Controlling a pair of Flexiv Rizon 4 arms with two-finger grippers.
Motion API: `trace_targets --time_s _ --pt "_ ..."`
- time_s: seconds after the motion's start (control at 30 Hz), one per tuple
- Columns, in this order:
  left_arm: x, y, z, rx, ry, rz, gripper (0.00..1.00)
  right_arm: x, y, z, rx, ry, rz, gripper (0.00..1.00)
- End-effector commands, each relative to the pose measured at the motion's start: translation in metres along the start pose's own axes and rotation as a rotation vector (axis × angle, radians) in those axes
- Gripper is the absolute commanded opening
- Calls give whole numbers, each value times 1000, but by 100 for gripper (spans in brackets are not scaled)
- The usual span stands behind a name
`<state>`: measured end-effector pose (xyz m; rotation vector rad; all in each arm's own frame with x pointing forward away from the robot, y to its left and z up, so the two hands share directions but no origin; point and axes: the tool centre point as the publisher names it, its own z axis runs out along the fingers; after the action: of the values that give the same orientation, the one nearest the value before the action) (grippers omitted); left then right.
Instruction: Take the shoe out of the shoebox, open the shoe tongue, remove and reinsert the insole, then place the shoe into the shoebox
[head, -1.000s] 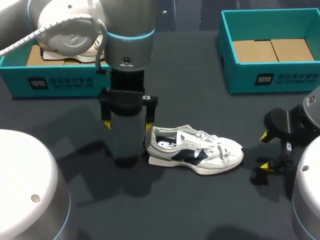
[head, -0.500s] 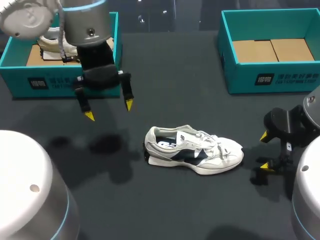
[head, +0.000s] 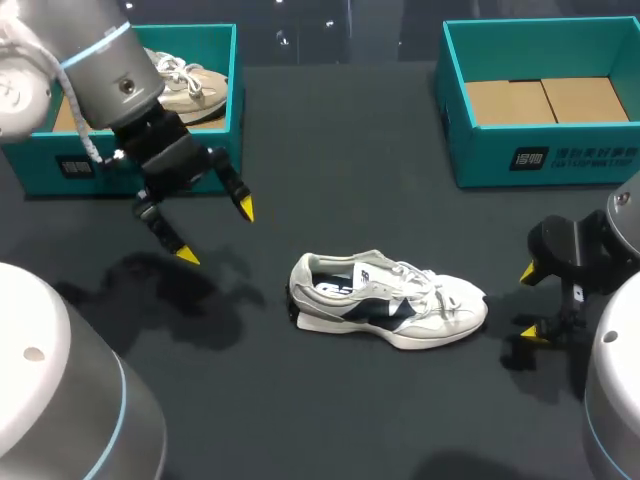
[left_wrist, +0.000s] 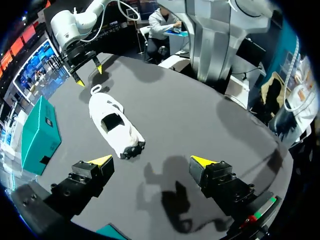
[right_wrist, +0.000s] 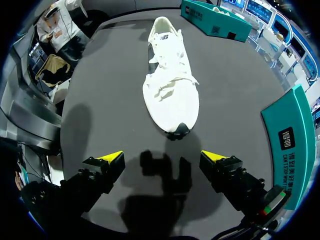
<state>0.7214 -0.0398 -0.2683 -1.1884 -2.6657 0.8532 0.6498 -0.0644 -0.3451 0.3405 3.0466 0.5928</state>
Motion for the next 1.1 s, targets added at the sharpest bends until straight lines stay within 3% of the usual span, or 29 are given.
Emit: trace_targets --time_s 0.03,0.07,0.4,0.43,0.7,1.1 --pt "0 22 32 485 -685 -473 100 2 0 -1 0 -3 0 100" --pt "1 26 32 477 -748 -539 100 2 0 -1 0 -3 0 100" --pt "1 26 32 477 -748 -539 100 2 0 -1 0 -3 0 100" --pt "0 28 37 448 -775 -541 100 2 0 -1 0 -3 0 100" --pt "7 50 63 588 -850 -637 100 2 0 -1 0 -3 0 100" --pt "20 67 80 644 -858 -675 100 2 0 -1 0 -3 0 100"
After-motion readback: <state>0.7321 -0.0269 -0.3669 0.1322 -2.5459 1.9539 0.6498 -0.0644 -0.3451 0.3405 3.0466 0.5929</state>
